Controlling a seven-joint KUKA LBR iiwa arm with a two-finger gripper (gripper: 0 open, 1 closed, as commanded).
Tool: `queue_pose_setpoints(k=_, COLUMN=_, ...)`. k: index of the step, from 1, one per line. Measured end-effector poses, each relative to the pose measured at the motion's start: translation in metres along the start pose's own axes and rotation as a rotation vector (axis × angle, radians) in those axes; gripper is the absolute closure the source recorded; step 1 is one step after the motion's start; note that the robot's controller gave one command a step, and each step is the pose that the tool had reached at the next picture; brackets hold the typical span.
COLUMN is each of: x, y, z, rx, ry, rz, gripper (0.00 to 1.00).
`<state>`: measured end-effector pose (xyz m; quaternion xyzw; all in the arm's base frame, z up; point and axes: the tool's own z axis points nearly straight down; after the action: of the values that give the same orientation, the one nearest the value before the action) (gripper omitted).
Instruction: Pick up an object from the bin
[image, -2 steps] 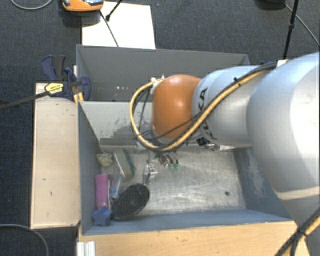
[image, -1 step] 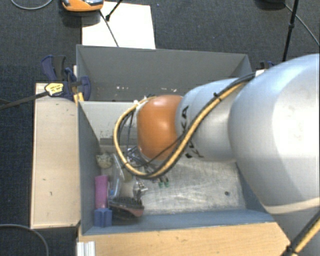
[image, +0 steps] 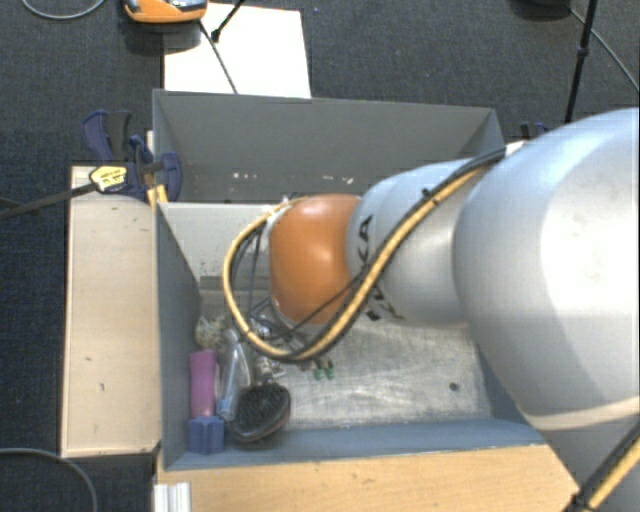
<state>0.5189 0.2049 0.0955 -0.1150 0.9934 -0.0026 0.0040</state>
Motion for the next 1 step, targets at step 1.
queue_pose_setpoints(k=1, x=-0.0018, y=-0.0013, z=-0.0010, rx=0.001, ry=-0.005, rz=0.002, gripper=0.00)
